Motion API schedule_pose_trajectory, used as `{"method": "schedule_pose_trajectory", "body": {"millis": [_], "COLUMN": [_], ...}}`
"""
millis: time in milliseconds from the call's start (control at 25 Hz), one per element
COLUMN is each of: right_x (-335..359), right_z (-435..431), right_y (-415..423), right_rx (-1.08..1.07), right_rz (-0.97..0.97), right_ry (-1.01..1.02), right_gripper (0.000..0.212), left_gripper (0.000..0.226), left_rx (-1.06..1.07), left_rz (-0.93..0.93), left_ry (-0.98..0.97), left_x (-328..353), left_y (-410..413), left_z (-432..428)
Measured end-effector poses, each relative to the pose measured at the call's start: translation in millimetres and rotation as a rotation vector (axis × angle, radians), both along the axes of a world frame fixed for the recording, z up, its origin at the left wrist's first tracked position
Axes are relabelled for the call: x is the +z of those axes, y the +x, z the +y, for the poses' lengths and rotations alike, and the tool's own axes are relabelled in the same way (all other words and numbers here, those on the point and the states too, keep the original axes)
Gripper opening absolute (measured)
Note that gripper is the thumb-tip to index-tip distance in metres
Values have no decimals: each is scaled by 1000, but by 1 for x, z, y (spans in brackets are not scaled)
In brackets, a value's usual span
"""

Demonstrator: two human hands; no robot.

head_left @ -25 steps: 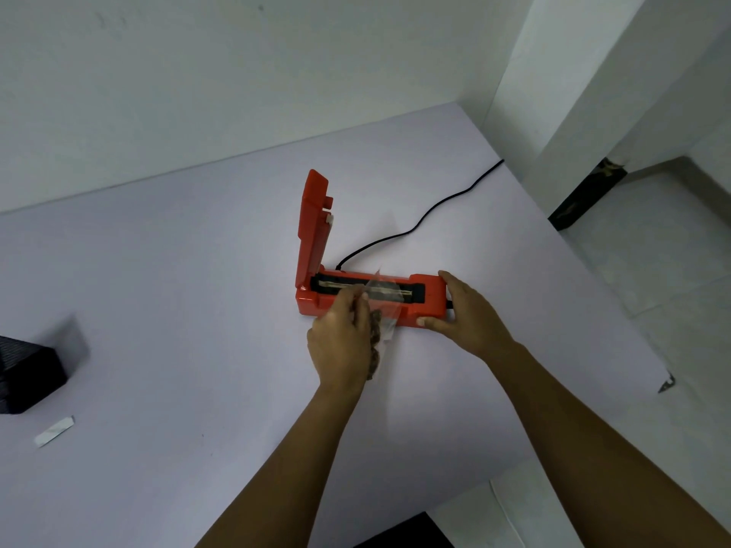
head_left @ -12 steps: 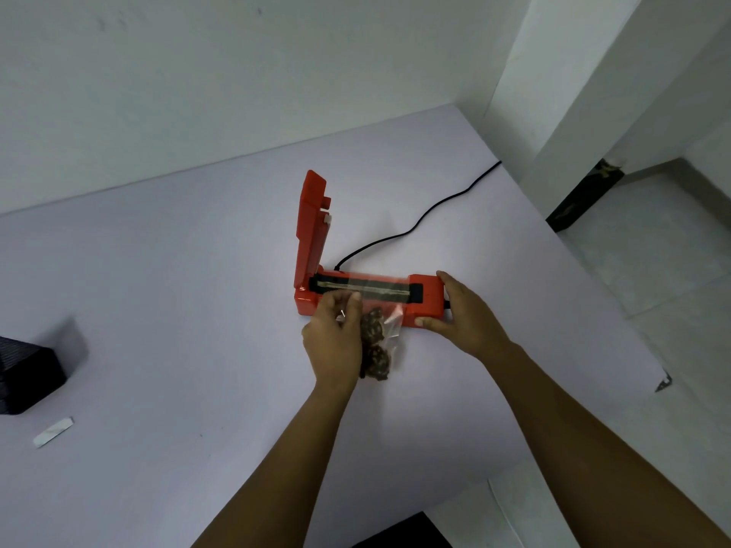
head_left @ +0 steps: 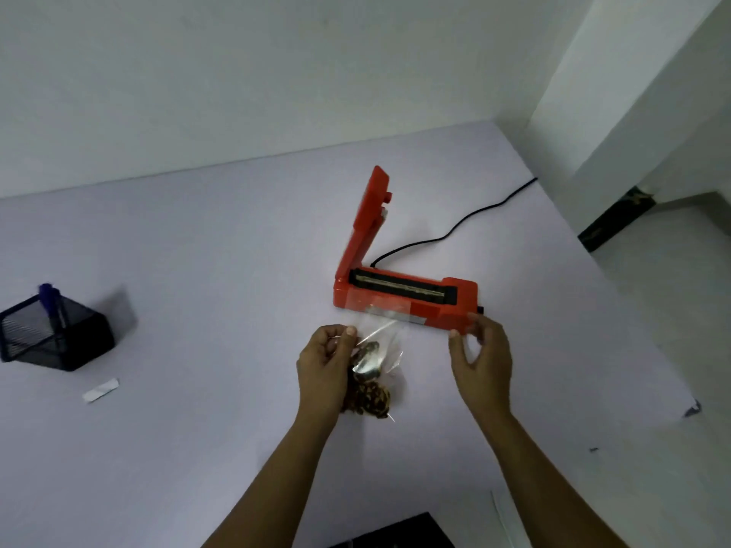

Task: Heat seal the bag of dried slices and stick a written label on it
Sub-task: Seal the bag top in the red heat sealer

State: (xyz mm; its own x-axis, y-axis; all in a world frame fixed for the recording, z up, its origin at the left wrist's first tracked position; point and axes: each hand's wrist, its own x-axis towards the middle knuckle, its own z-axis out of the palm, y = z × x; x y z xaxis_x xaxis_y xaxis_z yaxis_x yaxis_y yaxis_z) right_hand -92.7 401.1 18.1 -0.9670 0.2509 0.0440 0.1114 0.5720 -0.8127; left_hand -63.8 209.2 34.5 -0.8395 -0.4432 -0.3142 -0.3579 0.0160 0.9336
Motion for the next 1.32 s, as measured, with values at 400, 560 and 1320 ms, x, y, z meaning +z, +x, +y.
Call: {"method": "schedule_pose_trajectory", "body": {"millis": [400,560,1320], "right_x": [-14,-23,-52], "right_z": [-167,-200,-251], "right_y": [35,42,18], "right_rx": [367,359,361], "right_rz": [-468,-487,-324], "right_ry": [-545,-599,-42], "right_gripper": [10,3,23], "left_gripper": [13,15,18], "left_rx": [141,123,-20], "left_rz": [-59,-116,-341], "left_ry": [-150,-118,-417], "left_x": [-17,-33,-54], "left_y": [79,96,68], "left_z": [-107,-135,-194]}}
